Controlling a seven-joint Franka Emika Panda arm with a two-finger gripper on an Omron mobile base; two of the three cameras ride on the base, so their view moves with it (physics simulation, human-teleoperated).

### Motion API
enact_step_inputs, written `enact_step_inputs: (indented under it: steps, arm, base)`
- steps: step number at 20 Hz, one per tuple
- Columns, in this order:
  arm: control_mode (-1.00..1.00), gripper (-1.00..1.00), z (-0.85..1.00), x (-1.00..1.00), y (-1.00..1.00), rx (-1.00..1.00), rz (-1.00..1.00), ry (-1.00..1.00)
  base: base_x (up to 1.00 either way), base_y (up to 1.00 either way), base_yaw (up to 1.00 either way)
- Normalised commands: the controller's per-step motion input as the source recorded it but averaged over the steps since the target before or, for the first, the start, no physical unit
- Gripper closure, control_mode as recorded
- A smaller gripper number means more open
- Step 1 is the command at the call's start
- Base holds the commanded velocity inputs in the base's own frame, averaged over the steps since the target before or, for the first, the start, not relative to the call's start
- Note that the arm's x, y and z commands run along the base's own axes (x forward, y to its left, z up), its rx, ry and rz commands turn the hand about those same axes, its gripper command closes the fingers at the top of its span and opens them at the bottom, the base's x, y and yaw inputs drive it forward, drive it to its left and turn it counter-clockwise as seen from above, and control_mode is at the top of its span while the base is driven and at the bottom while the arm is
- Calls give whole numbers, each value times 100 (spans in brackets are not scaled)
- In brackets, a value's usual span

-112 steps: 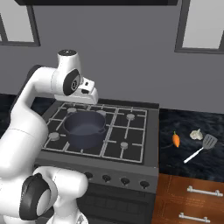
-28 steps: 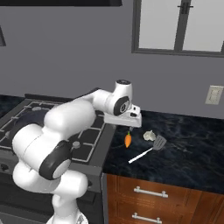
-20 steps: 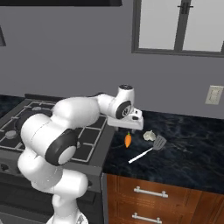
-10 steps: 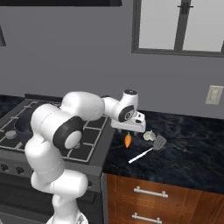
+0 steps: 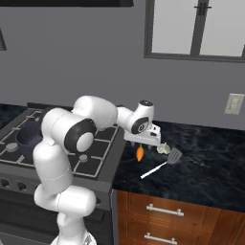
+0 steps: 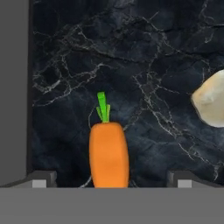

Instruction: Put the carrot and garlic in the pot. Retrieve the spatula and lightly stir the vegetables in the pot.

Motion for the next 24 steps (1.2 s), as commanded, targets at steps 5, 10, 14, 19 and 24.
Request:
enact_step_inputs:
  steps: [5, 10, 14, 19, 24]
  arm:
    - [-100, -100, -13, 0, 0, 0, 0, 3]
    - [-100, -100, -21, 0, 0, 0, 0, 4]
    - [-100, -100, -24, 0, 0, 0, 0, 5]
    - [-100, -100, -22, 0, 0, 0, 0, 2]
    - [-100, -100, -26, 10, 0, 0, 0, 3]
  base:
    - [0, 0, 0]
    - [0, 0, 0]
    - [0, 0, 0]
    - [0, 0, 0]
    - [0, 0, 0]
